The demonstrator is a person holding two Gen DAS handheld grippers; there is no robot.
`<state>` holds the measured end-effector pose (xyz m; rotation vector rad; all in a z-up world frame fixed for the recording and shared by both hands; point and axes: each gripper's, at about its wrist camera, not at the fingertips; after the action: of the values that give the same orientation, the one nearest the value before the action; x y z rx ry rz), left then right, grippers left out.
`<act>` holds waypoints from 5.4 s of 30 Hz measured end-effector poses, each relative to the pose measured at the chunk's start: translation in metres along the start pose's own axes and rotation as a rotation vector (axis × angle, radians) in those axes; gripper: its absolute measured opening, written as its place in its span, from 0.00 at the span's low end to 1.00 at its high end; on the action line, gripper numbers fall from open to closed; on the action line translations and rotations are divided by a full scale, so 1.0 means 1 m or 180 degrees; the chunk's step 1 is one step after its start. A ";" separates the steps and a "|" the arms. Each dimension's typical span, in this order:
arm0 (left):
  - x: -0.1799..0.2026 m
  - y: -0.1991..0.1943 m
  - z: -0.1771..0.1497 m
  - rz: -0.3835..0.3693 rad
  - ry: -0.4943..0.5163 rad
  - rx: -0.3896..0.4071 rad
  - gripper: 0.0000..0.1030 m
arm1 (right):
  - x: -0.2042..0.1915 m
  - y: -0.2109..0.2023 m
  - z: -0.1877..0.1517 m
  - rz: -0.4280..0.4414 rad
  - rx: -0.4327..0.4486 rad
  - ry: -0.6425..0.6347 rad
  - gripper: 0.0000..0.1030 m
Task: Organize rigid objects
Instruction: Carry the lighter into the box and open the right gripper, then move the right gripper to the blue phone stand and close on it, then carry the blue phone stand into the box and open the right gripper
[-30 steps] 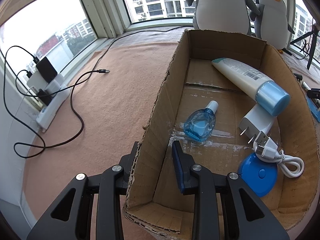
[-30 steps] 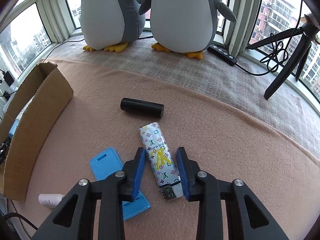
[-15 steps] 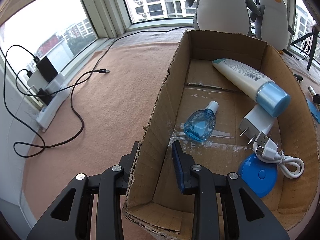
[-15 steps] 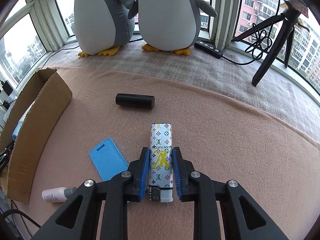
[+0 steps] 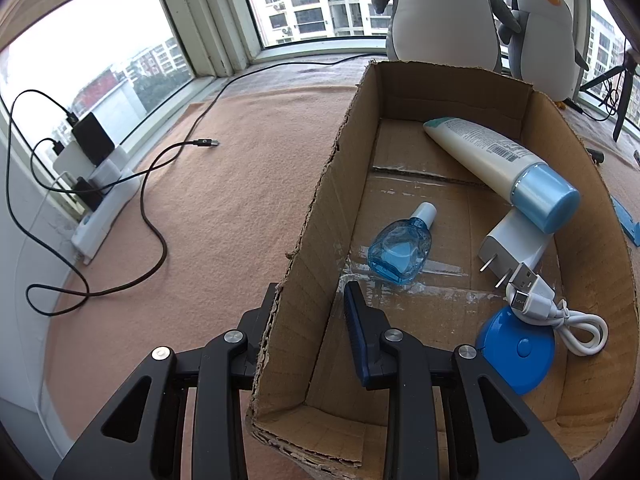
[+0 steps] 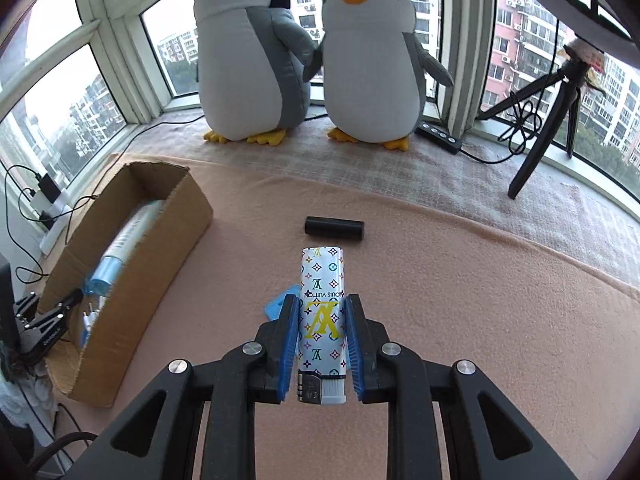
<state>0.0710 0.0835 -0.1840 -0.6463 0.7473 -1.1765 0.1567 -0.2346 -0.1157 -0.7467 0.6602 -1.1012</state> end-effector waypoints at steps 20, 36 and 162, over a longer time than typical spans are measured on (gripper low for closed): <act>-0.002 0.000 0.001 -0.0056 -0.0021 0.0007 0.27 | -0.141 -0.015 0.038 0.0693 0.0131 -0.0422 0.20; -0.004 0.000 -0.001 -0.0089 -0.0054 0.0017 0.27 | -0.207 0.023 0.050 0.0830 -0.0001 -0.0616 0.20; -0.004 0.002 0.002 -0.0067 -0.0023 0.0020 0.27 | -0.093 -0.008 0.044 0.0546 0.0078 -0.0282 0.32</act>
<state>0.0731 0.0875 -0.1835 -0.6544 0.7320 -1.1948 0.1577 -0.1398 -0.0741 -0.7005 0.6228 -0.9126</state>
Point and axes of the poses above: each gripper's, at about its wrist camera, not at the fingertips, and y roughly the way its jaws point, x to its right, z to its top, and after that the axes turned 3 degrees about x, right-handed
